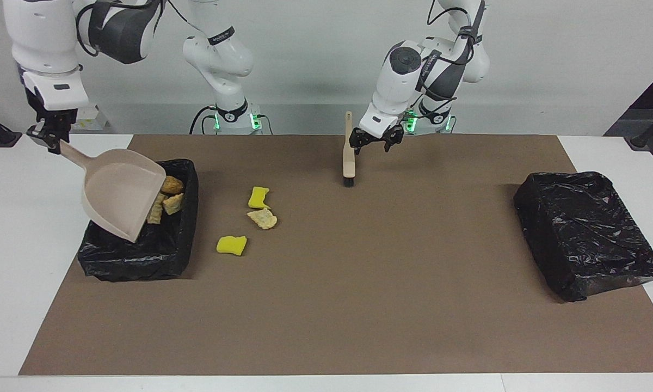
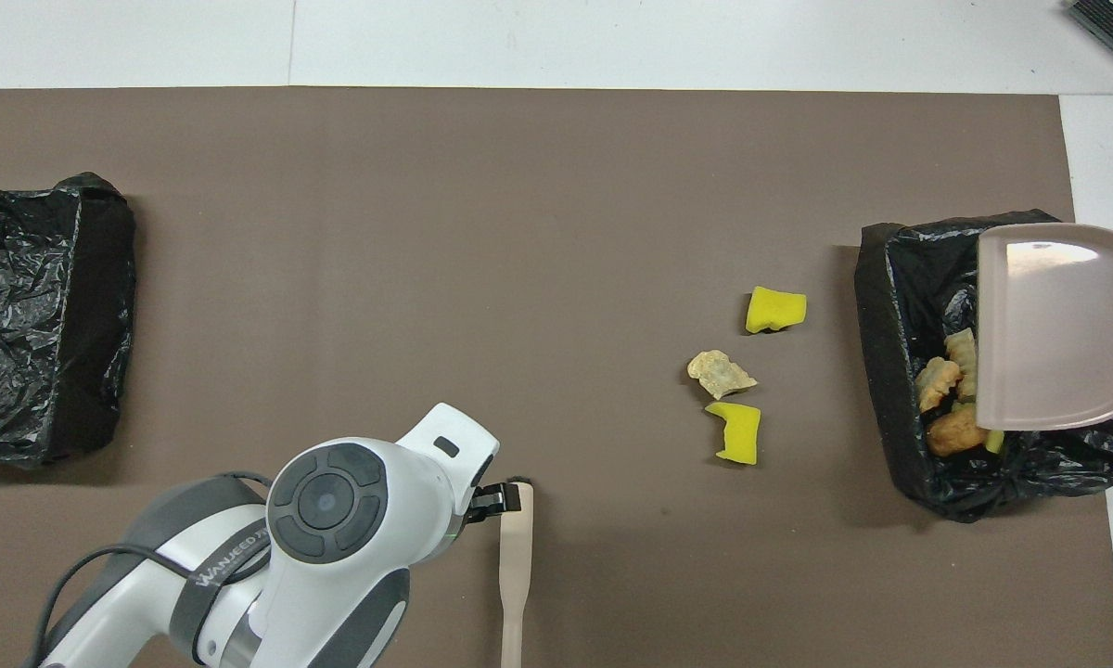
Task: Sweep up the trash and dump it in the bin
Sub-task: 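Tip the dustpan over the black bin with the right gripper, then bring the empty dustpan back to the table center with the right gripper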
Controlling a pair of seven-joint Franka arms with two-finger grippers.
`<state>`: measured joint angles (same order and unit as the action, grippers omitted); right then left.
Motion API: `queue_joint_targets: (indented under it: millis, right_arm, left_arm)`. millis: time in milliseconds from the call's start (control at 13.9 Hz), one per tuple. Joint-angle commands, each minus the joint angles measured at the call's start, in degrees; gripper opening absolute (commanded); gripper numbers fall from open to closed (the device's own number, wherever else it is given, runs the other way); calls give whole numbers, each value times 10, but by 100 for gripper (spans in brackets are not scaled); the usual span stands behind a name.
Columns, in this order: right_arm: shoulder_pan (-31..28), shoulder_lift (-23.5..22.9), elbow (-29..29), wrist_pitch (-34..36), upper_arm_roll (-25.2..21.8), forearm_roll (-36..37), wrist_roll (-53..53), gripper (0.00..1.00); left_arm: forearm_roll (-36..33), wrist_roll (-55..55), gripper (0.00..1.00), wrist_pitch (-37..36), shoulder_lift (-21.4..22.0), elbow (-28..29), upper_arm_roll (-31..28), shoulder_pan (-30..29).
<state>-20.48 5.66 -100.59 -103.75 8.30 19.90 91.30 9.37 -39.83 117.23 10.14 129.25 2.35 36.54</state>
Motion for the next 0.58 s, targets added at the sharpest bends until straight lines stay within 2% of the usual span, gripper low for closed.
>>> queue_joint_targets:
  millis: [0,288,504]
  right_arm:
    - [20,-5,14,30,18,-78,-56,0]
    - [151,0,12,53,21,-137,-200,0]
    - [215,-5,7,59,21,-183,-302,0]
  left_arm:
    - [-31,43,100,-39,29,-16,4,-38]
    - [-59,146,100,-112,38,-84,4,-96]
    - [-60,228,100,-120,37,-139,3,-152]
